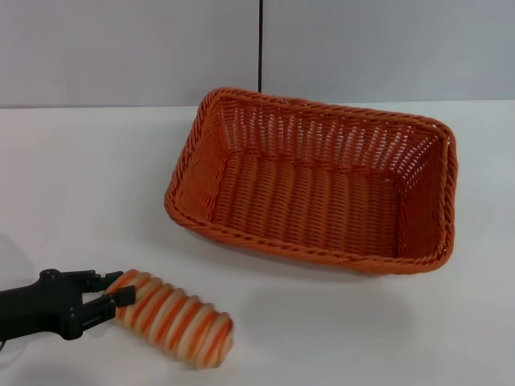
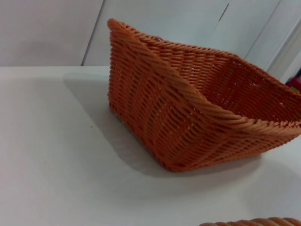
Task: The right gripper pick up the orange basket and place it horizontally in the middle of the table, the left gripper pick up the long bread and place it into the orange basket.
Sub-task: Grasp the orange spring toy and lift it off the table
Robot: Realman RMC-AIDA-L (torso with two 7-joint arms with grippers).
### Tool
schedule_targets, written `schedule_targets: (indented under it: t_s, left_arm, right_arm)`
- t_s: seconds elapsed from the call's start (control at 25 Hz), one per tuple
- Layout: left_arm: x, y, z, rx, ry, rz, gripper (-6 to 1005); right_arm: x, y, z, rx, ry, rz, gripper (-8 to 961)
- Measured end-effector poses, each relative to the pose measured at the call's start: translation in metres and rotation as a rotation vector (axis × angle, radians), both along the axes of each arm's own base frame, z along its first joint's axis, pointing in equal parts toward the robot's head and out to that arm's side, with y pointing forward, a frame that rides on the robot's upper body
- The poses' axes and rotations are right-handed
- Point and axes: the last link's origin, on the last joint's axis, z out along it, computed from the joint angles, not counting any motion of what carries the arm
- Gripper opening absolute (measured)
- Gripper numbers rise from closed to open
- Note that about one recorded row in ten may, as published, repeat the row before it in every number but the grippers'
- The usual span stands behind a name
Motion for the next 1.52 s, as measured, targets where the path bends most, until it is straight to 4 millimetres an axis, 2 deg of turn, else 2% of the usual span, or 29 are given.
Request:
schedule_targets:
  t_s: [0.48,1.0,1.52]
  left_arm:
    - [0.004,0.004,0.002,-0.004,-0.013,-0.015,255]
    - [0.005,0.003,-0.001,-0.015,-0.025,-0.008,170]
    - [0.007,0.003,0.004,0.007,-0.064,-0.009,160]
  right_arm:
    - [0.000,0.003,-0.004,0.032,0.048,-0.007,500]
    - [-0.008,0.017,-0.010,0.050,0.093,0.028,500]
    - [-0.010,0.020,-0.010,0.052,0.096,0.037,500]
